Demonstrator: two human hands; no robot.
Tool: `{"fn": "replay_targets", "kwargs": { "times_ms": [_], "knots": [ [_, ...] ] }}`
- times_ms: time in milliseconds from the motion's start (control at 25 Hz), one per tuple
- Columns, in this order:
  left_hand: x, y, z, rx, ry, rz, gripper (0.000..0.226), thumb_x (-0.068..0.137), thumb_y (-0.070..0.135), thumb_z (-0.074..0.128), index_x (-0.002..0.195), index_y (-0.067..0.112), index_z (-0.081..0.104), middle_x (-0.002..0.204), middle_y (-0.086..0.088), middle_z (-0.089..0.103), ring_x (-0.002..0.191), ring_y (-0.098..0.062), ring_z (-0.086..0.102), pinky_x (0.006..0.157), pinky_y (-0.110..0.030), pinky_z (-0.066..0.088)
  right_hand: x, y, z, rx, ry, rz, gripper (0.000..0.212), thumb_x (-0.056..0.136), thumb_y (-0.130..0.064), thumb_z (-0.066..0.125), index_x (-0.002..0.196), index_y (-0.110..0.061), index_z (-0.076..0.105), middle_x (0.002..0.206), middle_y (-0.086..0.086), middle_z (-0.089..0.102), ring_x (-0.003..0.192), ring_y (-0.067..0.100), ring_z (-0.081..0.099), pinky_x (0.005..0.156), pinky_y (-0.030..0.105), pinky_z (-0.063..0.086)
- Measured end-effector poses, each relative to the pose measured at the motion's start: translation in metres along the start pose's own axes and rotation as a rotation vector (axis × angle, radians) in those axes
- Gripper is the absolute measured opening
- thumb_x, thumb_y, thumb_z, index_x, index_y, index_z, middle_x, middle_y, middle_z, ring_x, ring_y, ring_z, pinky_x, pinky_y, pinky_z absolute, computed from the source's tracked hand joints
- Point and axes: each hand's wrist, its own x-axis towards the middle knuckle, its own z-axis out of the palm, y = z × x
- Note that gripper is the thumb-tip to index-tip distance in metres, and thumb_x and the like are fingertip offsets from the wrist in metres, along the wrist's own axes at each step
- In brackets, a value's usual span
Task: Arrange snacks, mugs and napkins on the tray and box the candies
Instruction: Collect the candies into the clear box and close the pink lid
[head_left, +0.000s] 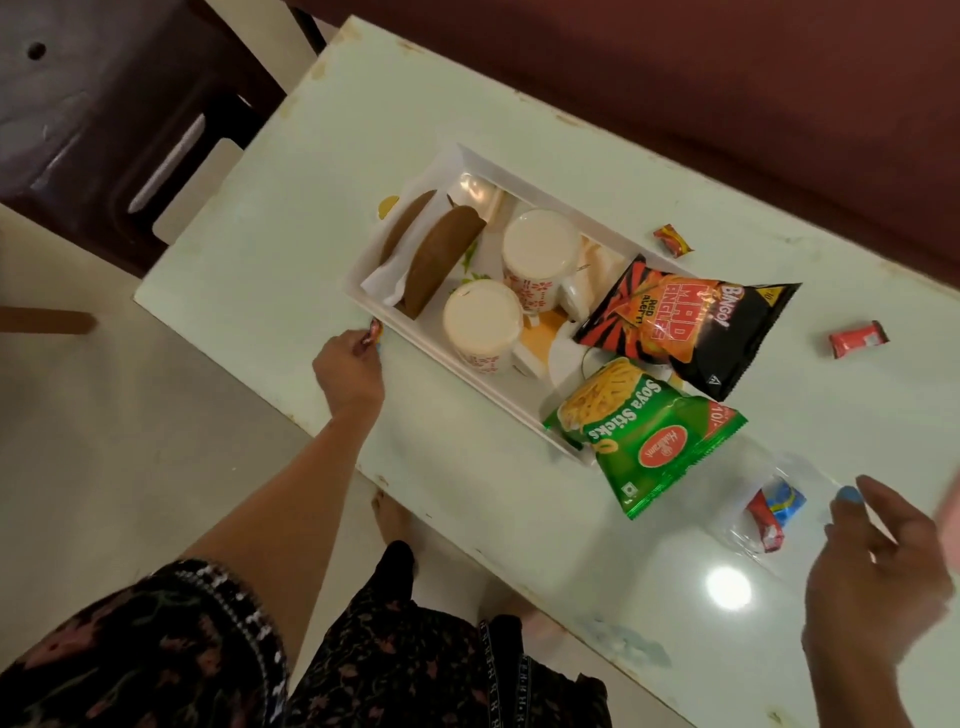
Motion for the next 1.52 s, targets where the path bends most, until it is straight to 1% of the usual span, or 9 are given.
{"fn": "replay_targets", "kwargs": {
  "times_ms": [240,440,600,680,760,880,1080,1400,1520],
  "knots": [
    [-0.07,-0.01,-0.008,-0.011,-0.115,0.03,0.014,0.082,0.008,0.064,0.091,0.001,0.072,0.084,-0.021,0.07,0.072,-0.019,0.057,0.059,-0.012,0.033,0.025,-0.005,0.001,-0.012,-0.024,-0.007,0.011,0.088,-0.03,0.056,0.09,-0.039,0.062,0.106,0.006,0.067,0.082,0.011,0.061,0.07,0.009,0.044],
    [-0.177,-0.01,-0.009,-0.099,-0.315,0.069,0.01,0.078,-0.002,0.068,0.085,0.003,0.071,0.079,-0.012,0.072,0.064,0.021,0.055,0.059,0.004,0.038,0.086,-0.017,0.03,-0.162,-0.089,-0.1,0.028,0.087,-0.015,0.06,0.115,-0.011,0.061,0.115,0.011,0.064,0.094,0.016,0.061,0.068,0.001,0.04],
    [-0.261,-0.001,-0.004,-0.163,-0.535,0.119,0.044,0.078,-0.004,0.067,0.078,0.04,0.068,0.058,0.011,0.062,0.051,0.004,0.053,0.044,-0.005,0.034,0.14,-0.022,0.053,-0.525,-0.293,-0.25,0.063,0.086,-0.016,0.064,0.141,-0.014,0.036,0.153,0.014,0.027,0.136,0.033,0.036,0.106,0.037,0.035],
    [-0.29,0.012,0.0,-0.206,-0.637,0.19,0.046,0.079,0.002,0.066,0.083,0.048,0.067,0.062,0.012,0.059,0.046,0.0,0.05,0.045,-0.006,0.034,0.157,-0.02,0.061,-0.668,-0.374,-0.298,0.07,0.087,-0.019,0.064,0.146,-0.02,0.026,0.159,0.011,0.004,0.141,0.034,0.023,0.108,0.043,0.034],
    [-0.307,0.027,0.003,-0.247,-0.709,0.244,0.041,0.082,0.01,0.065,0.087,0.051,0.066,0.063,0.006,0.056,0.047,0.001,0.049,0.049,-0.008,0.037,0.166,-0.011,0.065,-0.742,-0.418,-0.368,0.062,0.089,-0.022,0.06,0.144,-0.019,0.031,0.159,0.009,0.008,0.142,0.033,0.022,0.108,0.046,0.034],
    [-0.311,0.043,0.011,-0.302,-0.755,0.288,0.016,0.082,0.026,0.06,0.091,0.037,0.067,0.071,0.01,0.058,0.054,-0.001,0.055,0.052,-0.011,0.043,0.165,0.009,0.056,-0.713,-0.369,-0.463,0.046,0.092,-0.014,0.054,0.137,-0.011,0.045,0.151,0.007,0.036,0.136,0.028,0.038,0.106,0.039,0.038],
    [-0.306,0.061,0.016,-0.297,-0.785,0.276,0.014,0.081,0.031,0.058,0.087,0.029,0.071,0.079,0.006,0.063,0.064,-0.008,0.061,0.055,-0.014,0.048,0.155,0.026,0.026,-0.705,-0.255,-0.546,0.034,0.091,0.002,0.046,0.118,-0.006,0.064,0.123,0.011,0.065,0.107,0.034,0.064,0.093,0.035,0.048],
    [-0.302,0.128,0.039,-0.301,-0.761,0.332,0.015,0.085,0.006,0.061,0.095,0.009,0.072,0.068,0.003,0.06,0.062,-0.004,0.055,0.054,-0.007,0.039,0.089,-0.007,-0.034,-0.219,-0.121,-0.123,0.009,0.084,-0.013,0.062,0.091,-0.012,0.068,0.073,0.007,0.07,0.069,0.02,0.069,0.071,0.026,0.049],
    [-0.312,0.151,0.057,-0.219,-0.746,0.379,0.017,0.087,0.012,0.058,0.096,0.005,0.071,0.069,0.002,0.056,0.053,-0.005,0.049,0.052,-0.005,0.037,0.042,-0.003,-0.044,-0.206,-0.08,-0.028,0.012,0.077,-0.021,0.073,0.075,-0.014,0.063,0.064,-0.004,0.067,0.063,0.0,0.066,0.059,0.005,0.041]
  ]
}}
